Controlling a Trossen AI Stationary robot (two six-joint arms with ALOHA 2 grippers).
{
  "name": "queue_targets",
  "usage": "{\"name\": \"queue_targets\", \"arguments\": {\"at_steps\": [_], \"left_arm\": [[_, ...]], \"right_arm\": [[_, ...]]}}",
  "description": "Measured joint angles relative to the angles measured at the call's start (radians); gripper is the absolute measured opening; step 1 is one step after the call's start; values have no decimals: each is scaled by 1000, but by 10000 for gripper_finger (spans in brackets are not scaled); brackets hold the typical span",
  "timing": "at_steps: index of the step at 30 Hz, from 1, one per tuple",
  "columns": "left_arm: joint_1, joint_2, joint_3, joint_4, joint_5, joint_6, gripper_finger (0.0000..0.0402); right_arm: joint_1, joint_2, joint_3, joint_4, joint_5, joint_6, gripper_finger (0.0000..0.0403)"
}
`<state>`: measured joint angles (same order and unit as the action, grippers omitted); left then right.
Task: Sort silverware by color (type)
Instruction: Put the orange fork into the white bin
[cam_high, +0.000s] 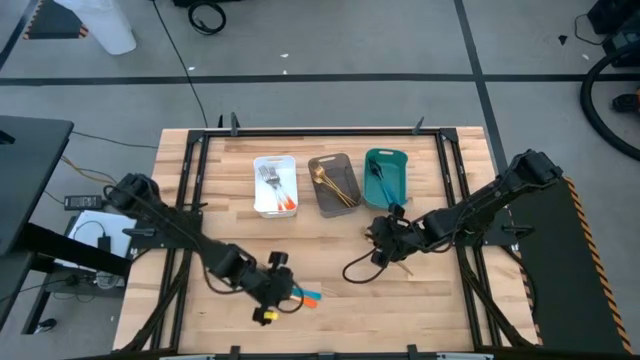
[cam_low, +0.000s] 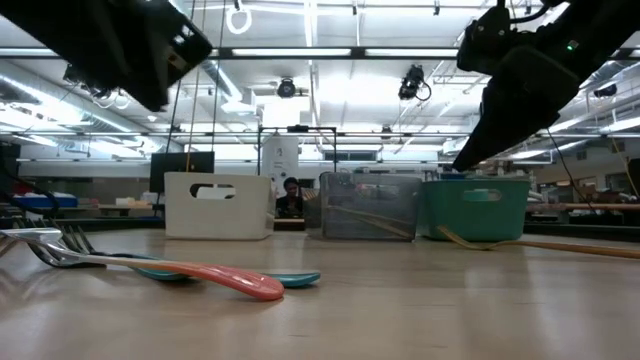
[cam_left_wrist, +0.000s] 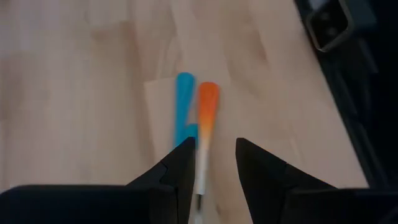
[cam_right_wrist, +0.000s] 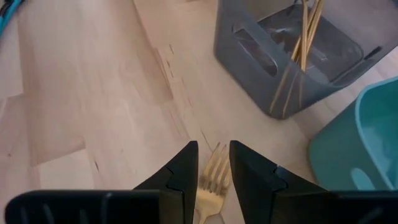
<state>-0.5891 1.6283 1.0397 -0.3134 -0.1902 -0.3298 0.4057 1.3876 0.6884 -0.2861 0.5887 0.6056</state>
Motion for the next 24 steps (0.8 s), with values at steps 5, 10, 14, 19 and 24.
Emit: {"name": "queue_targets", "arguments": {"at_steps": [5,10,14,19,24], "left_arm": [[-44,9,0,14,-20,-3,123],[-58,51,0,20,-74,-59,123],[-68,96,0,45,-76,-72,123],[-73,115,1,80,-68,-76,123],[-68,124,23,88,-68,-94,123]], "right_arm": [[0,0,-2,-1,22,-3,103],[0,0,-2,0,33,-4,103],[0,0,-2,2,48,-5,103],[0,0,-3,1,51,-8,103],[-1,0,-2,3,65,-14,103]]}}
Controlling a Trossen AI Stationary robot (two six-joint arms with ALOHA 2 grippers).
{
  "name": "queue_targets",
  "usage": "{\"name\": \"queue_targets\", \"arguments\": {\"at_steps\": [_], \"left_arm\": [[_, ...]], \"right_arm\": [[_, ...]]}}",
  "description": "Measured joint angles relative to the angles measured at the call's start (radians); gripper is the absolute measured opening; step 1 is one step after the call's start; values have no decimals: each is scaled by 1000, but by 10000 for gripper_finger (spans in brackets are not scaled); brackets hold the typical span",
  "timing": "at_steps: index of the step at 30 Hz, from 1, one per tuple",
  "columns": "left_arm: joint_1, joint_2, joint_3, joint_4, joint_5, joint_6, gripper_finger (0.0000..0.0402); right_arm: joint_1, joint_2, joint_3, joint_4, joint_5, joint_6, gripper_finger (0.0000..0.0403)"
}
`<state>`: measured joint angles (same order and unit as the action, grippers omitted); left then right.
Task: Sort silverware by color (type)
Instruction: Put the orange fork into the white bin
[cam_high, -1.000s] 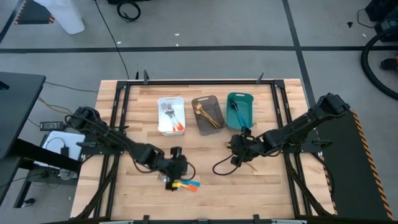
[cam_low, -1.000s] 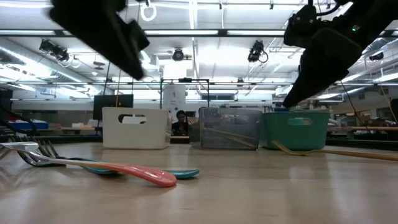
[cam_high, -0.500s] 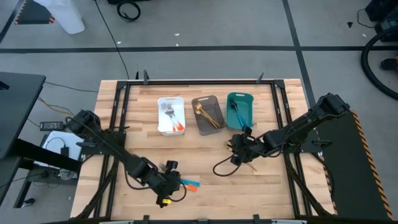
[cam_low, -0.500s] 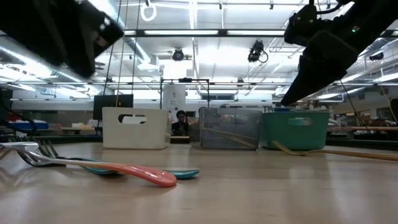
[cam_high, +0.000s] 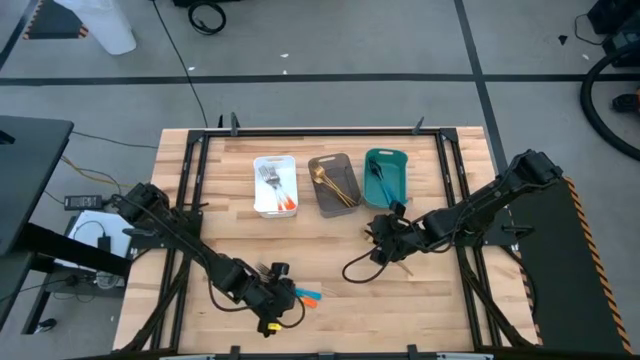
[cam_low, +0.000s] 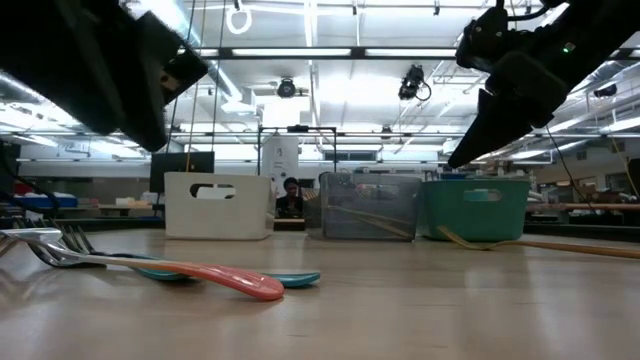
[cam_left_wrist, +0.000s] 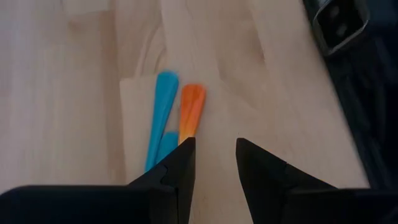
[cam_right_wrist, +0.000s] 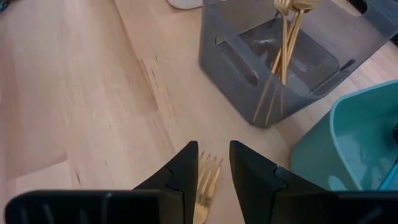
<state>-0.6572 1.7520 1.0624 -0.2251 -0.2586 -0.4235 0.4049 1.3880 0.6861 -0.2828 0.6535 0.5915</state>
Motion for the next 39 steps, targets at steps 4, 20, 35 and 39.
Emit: {"name": "queue_targets", "arguments": {"at_steps": [4,20,35,39], "left_arm": [[4,54,85,-66,5,36,123],[8,165,142,-282,-7,51,123],[2,201,146,-306,-5,70,74],[2,202,146,-307,-1,80,38]], "right_arm": [[0,0,0,3,8,0,103],[0,0,0,13,8,0,103],[0,0,-9,27,8,-8,103],[0,0,-10,28,8,-8,103]]}}
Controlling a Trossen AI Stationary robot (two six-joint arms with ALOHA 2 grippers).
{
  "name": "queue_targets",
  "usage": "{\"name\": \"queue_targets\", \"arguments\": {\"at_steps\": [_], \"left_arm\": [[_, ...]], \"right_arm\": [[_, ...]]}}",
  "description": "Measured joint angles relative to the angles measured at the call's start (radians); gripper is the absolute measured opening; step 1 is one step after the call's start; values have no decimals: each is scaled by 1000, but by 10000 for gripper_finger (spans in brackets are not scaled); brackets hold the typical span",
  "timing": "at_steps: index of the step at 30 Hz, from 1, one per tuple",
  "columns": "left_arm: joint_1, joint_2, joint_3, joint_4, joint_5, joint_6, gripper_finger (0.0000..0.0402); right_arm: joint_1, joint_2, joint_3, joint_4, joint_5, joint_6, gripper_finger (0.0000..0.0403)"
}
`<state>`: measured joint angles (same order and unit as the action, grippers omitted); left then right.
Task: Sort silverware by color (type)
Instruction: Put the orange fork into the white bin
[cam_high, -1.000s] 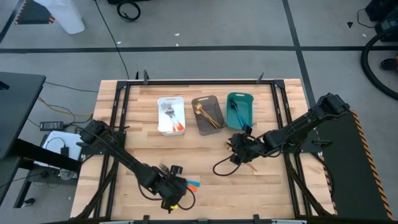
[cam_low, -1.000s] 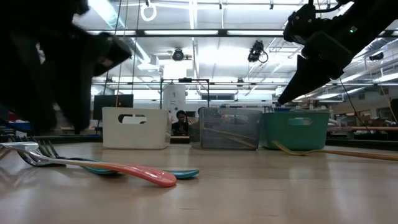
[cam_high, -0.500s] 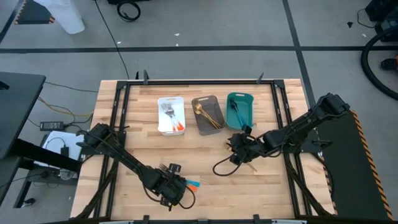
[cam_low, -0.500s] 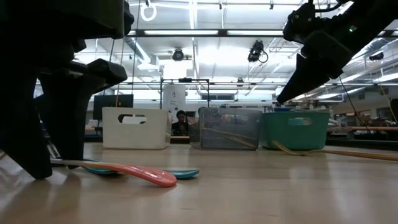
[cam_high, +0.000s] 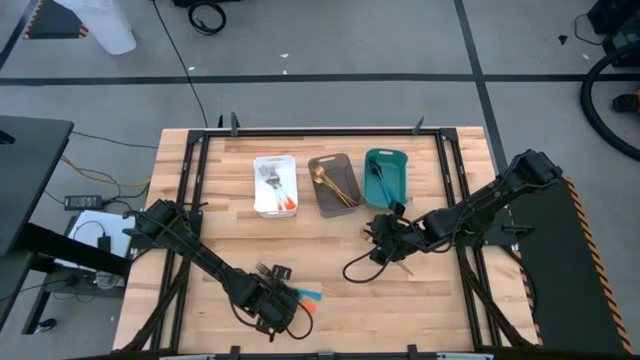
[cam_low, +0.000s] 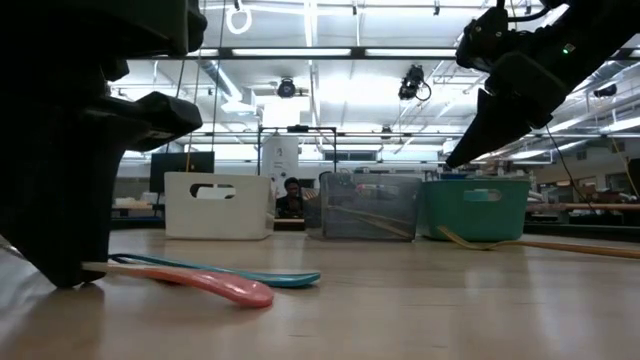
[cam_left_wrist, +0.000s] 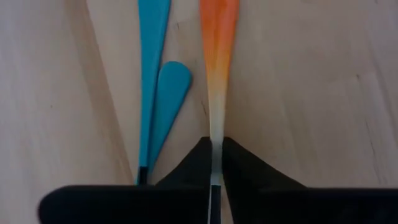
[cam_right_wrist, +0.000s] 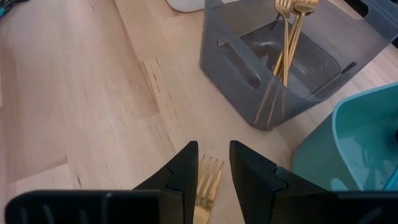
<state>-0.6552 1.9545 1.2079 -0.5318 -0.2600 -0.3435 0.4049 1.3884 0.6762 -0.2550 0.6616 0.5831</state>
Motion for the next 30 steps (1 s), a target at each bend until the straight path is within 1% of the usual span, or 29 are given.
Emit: {"name": "queue_targets", "arguments": {"at_steps": [3,6,12,20,27,30], "left_arm": [[-4,0,-1,-3,1,26,23],[-12,0,-2,-5,0,63,23],[-20,-5,2,-25,3,89,25],[-27,0,83,-230,18,123,26],[-37,-2,101,-349,12,316,26],[-44,-2,101,-391,10,369,26]], "right_arm": [[0,0,0,0,0,0,103],[0,0,0,0,0,0,103],[0,0,0,1,0,-1,103],[0,0,0,7,0,-1,103],[0,0,0,7,0,-2,103],[0,0,0,7,0,-2,103]]}}
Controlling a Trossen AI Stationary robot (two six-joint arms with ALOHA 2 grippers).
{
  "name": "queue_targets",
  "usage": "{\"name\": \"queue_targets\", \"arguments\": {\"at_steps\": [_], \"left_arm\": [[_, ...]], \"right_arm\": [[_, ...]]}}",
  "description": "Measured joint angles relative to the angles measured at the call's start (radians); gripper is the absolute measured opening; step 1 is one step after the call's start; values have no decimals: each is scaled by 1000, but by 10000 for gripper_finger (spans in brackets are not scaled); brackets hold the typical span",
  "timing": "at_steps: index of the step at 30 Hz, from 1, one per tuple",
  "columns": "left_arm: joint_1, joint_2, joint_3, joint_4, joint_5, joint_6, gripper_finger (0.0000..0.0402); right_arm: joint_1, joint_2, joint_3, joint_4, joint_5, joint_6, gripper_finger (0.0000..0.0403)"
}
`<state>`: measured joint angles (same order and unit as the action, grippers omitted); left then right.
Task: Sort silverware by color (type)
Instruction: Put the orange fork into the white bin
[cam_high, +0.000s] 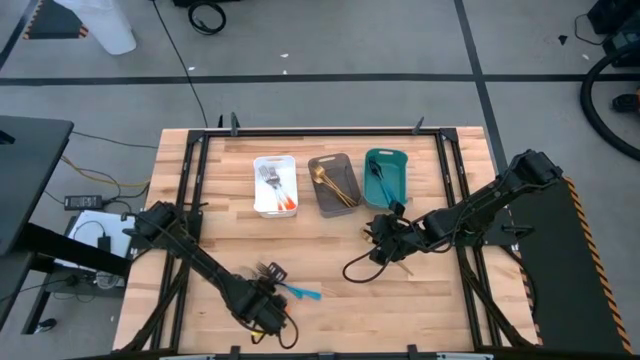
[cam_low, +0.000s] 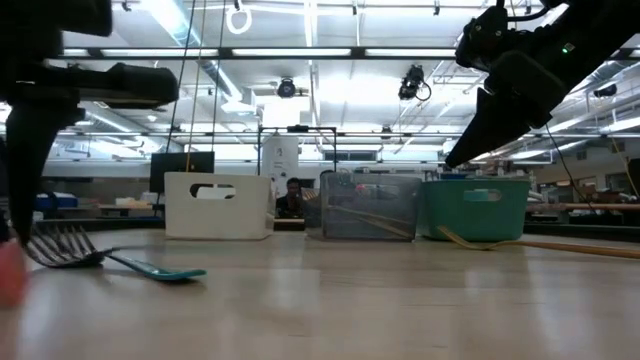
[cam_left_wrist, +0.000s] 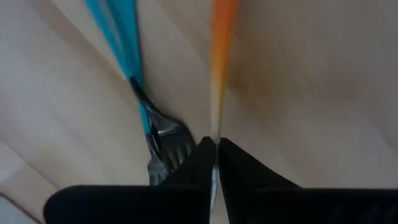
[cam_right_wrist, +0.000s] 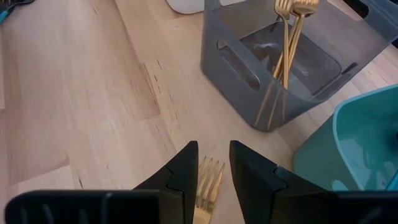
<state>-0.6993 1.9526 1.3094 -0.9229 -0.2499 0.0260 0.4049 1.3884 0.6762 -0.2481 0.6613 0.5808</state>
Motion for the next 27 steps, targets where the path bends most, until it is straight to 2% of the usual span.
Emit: {"name": "queue_targets", "arguments": {"at_steps": [6,27], "left_arm": [[-6,-2,0,-76,-58,6,26],[-6,-3,2,-271,-148,4,18]], "right_arm": [[0,0,0,0,0,0,103],[0,0,0,0,0,0,103]]}}
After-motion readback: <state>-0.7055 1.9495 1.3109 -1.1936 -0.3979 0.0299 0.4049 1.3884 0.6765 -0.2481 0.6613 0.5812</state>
